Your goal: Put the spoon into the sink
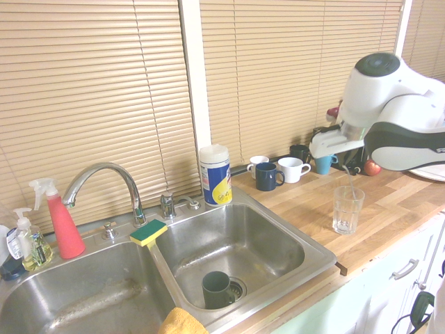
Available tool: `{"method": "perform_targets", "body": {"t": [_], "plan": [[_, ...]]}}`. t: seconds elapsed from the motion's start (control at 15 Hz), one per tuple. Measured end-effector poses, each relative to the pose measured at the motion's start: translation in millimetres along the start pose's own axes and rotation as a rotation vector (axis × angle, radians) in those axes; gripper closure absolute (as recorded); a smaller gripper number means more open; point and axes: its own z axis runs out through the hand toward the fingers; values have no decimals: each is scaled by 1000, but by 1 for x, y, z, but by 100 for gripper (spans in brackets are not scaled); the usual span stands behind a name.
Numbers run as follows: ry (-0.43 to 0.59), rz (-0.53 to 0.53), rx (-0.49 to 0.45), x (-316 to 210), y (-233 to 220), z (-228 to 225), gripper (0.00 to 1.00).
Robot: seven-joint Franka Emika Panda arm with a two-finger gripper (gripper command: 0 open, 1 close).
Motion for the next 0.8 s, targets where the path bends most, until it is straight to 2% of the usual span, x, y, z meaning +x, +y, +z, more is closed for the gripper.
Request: {"method": "perform_targets", "body": {"t": [0.2,0.4,0.6,0.8], "plan": [[29,-67,38,-27,-25,-25,100],[83,-178,55,-69,-83,-50,100],[125,-239,70,-92,-139,-73,100],[120,-326,63,-129,-179,-70,100]]}}
